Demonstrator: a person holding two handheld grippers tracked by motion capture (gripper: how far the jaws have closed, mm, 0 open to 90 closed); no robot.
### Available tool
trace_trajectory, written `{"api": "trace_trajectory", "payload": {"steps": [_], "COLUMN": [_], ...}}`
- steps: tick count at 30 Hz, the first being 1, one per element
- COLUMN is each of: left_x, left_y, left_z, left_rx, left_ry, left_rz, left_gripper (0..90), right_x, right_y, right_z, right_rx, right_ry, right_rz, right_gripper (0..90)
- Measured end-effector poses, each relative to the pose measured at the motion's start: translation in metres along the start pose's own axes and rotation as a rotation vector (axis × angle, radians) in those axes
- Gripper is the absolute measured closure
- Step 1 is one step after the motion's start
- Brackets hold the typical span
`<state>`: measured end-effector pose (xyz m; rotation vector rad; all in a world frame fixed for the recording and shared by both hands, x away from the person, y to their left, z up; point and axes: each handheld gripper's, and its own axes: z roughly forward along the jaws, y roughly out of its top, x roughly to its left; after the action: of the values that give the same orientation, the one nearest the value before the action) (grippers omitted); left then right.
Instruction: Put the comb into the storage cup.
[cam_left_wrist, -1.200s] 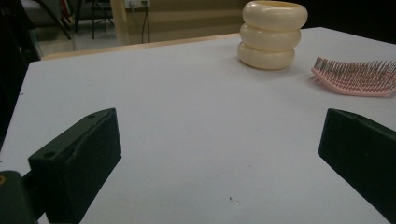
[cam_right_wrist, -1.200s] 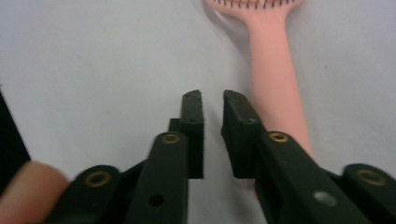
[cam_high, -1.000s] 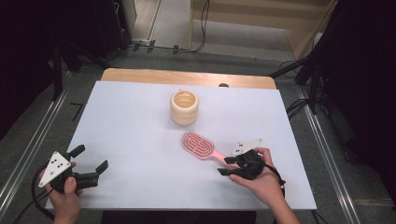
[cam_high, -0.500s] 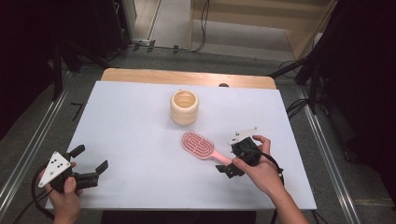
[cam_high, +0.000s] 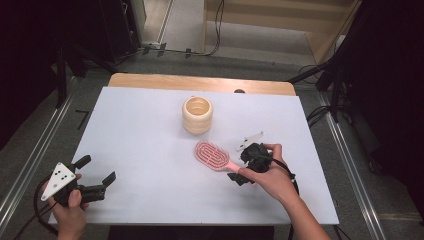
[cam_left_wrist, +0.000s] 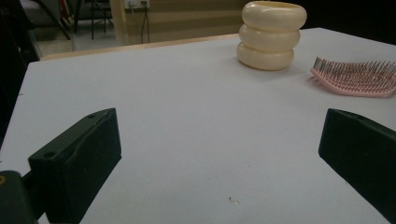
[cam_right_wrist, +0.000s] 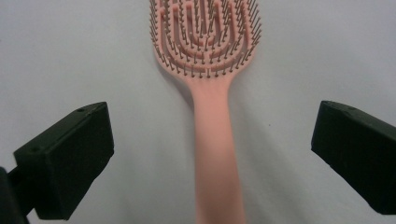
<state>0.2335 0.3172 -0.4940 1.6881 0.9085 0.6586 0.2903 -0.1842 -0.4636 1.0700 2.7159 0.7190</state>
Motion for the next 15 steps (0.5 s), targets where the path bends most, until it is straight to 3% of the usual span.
{"api": "trace_trajectory", "payload": {"steps": [4, 10, 15], "left_x": [0.0, 0.0, 0.0], "left_y": [0.0, 0.0, 0.0], "left_z": [0.0, 0.0, 0.0], "left_rx": [0.0, -0.001, -0.002], "left_ry": [0.0, -0.003, -0.003], "left_rz": [0.0, 0.001, -0.001], "left_gripper": [0.0, 0.0, 0.0], "right_x": [0.003, 0.002, 0.002], "right_y": [0.003, 0.006, 0.009], "right_z": [0.009, 0.02, 0.026], "right_rx": [0.041, 0.071, 0.097], "right_ry": [-0.009, -0.034, -0.024], "right_rz": [-0.028, -0.014, -0.02], "right_gripper": [0.0, 21.9, 40.4]}}
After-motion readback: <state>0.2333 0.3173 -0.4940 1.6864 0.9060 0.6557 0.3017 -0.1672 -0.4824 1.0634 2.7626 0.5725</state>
